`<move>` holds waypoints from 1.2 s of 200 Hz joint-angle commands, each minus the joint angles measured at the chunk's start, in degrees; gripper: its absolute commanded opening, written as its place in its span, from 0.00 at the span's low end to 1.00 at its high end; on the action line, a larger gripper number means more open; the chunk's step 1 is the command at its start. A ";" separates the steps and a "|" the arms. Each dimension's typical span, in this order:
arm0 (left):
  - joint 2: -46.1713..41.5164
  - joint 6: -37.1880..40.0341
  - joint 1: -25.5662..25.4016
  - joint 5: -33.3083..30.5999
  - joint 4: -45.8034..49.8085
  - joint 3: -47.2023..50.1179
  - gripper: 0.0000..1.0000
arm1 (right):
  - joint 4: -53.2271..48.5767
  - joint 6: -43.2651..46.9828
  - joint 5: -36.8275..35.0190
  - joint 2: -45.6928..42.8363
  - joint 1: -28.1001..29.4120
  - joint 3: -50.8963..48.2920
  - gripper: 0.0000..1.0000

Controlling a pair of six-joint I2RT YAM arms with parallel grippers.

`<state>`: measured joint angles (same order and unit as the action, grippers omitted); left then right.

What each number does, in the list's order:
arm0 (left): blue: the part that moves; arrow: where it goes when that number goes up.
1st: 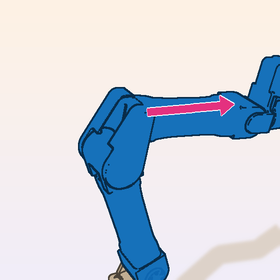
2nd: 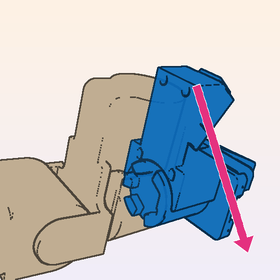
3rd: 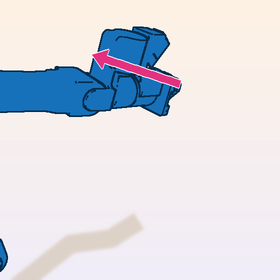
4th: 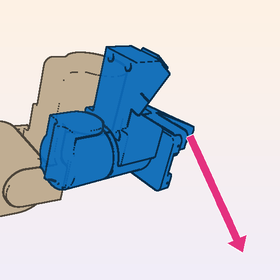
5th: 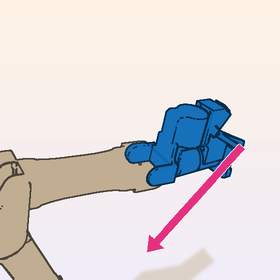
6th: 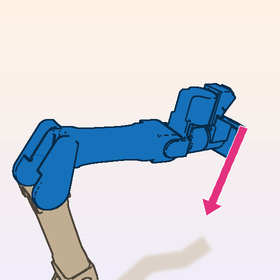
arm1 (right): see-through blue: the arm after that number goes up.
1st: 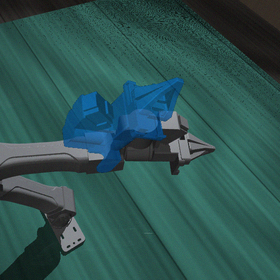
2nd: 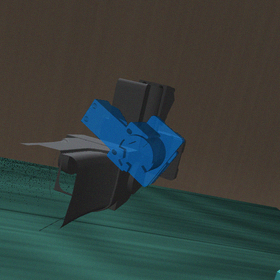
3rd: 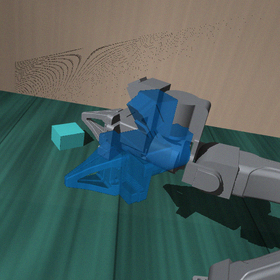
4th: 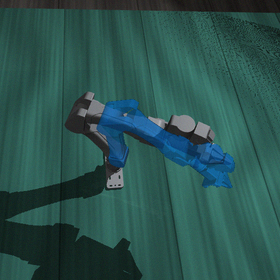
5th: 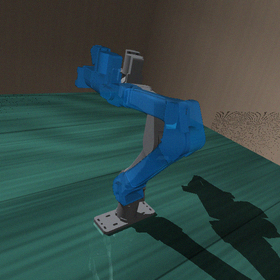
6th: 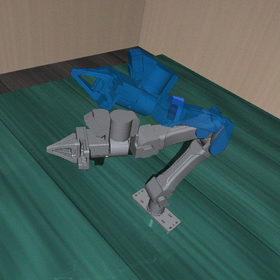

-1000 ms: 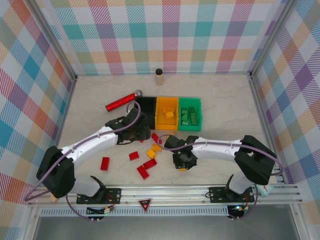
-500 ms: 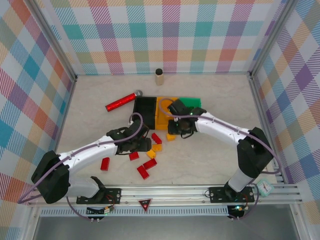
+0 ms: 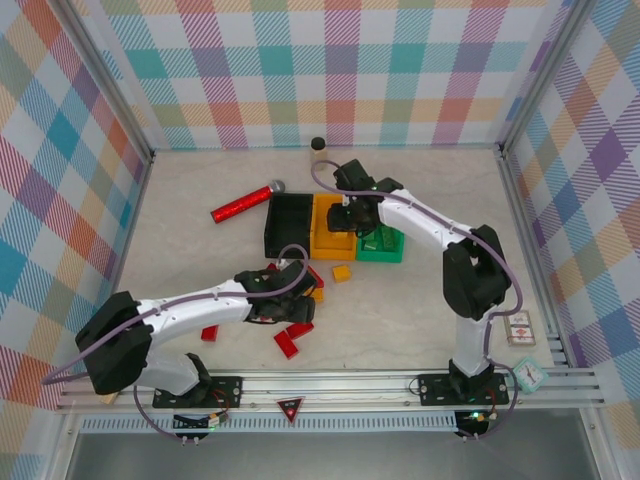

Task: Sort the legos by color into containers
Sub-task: Place the lego in the container, then touch the lego at the center of the table.

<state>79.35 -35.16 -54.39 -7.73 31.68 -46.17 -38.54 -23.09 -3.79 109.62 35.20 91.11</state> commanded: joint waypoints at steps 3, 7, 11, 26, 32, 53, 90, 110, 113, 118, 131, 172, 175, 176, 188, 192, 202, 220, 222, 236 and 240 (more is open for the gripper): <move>3.33 -1.29 -0.63 -3.97 3.33 -1.01 0.60 | -1.45 1.23 1.68 -0.93 -0.03 0.77 0.51; 3.99 -1.32 -0.63 -4.29 3.58 -1.33 0.60 | -1.25 1.14 2.04 -1.33 -0.04 0.24 0.51; 4.72 -1.31 -0.63 -4.47 3.82 -1.65 0.60 | -1.09 1.04 2.36 -1.69 -0.08 -0.19 0.51; 6.53 -1.25 -0.63 -4.51 3.65 -2.64 0.59 | -0.53 0.69 3.04 -3.34 -0.04 -2.73 0.51; 6.96 -1.28 -0.67 -4.38 3.31 -2.97 0.59 | -0.31 0.58 3.22 -4.25 -0.04 -3.68 0.51; 8.03 -1.01 -0.63 -3.88 2.51 -3.94 0.58 | 0.32 0.22 2.92 -7.80 -0.04 -7.89 0.51; 10.83 -0.01 -0.79 -3.98 3.81 -7.20 0.57 | 0.53 -0.46 2.08 -13.07 -0.04 -13.29 0.51; 9.68 0.33 -0.89 -3.06 2.43 -7.62 0.58 | 0.73 -0.72 1.70 -14.36 -0.04 -15.09 0.52; 9.48 0.51 -0.90 -2.94 2.18 -7.62 0.58 | 0.61 -0.74 1.61 -14.47 0.02 -15.27 0.51; 9.14 0.67 -0.89 -2.80 1.98 -7.74 0.58 | 0.69 -0.80 1.60 -14.60 -0.04 -15.57 0.51; 8.58 1.05 -0.89 -2.79 1.47 -7.98 0.59 | 0.97 -0.90 1.70 -14.94 -0.05 -16.34 0.51; 10.04 2.54 -0.94 -2.76 2.24 -9.64 0.61 | 2.21 -1.51 2.55 -15.81 0.00 -18.08 0.51; 9.98 2.60 -0.90 -2.66 2.17 -9.73 0.61 | 2.24 -1.52 2.56 -15.84 0.02 -18.22 0.51; 9.96 2.66 -0.89 -2.61 2.07 -9.77 0.61 | 2.29 -1.56 2.56 -15.84 -0.01 -18.23 0.51; 9.78 2.72 -0.89 -2.84 1.51 -9.64 0.62 | 2.42 -1.61 2.56 -16.00 -0.04 -18.63 0.52; 9.94 2.78 -0.95 -2.90 1.41 -9.73 0.62 | 2.49 -1.61 2.56 -16.04 -0.04 -18.75 0.52; 10.89 3.15 -0.87 -3.05 1.83 -10.39 0.62 | 2.58 -1.69 2.47 -16.39 -0.04 -19.10 0.51; 14.10 4.20 -0.80 -3.37 3.68 -12.39 0.62 | 2.58 -1.79 2.13 -16.95 -0.04 -19.63 0.52; 14.50 4.28 -0.80 -3.35 3.83 -12.55 0.62 | 2.59 -1.78 2.01 -17.02 -0.04 -19.65 0.52; 16.86 4.79 -0.64 -3.24 4.56 -13.49 0.61 | 2.48 -1.78 1.82 -17.49 -0.04 -20.04 0.52; 17.33 4.88 -0.59 -3.04 4.56 -13.60 0.61 | 2.47 -1.78 1.77 -17.68 -0.04 -20.09 0.52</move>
<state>93.14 -32.03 -54.85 -10.57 33.06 -57.91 -36.53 -23.92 -1.91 94.04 35.20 71.99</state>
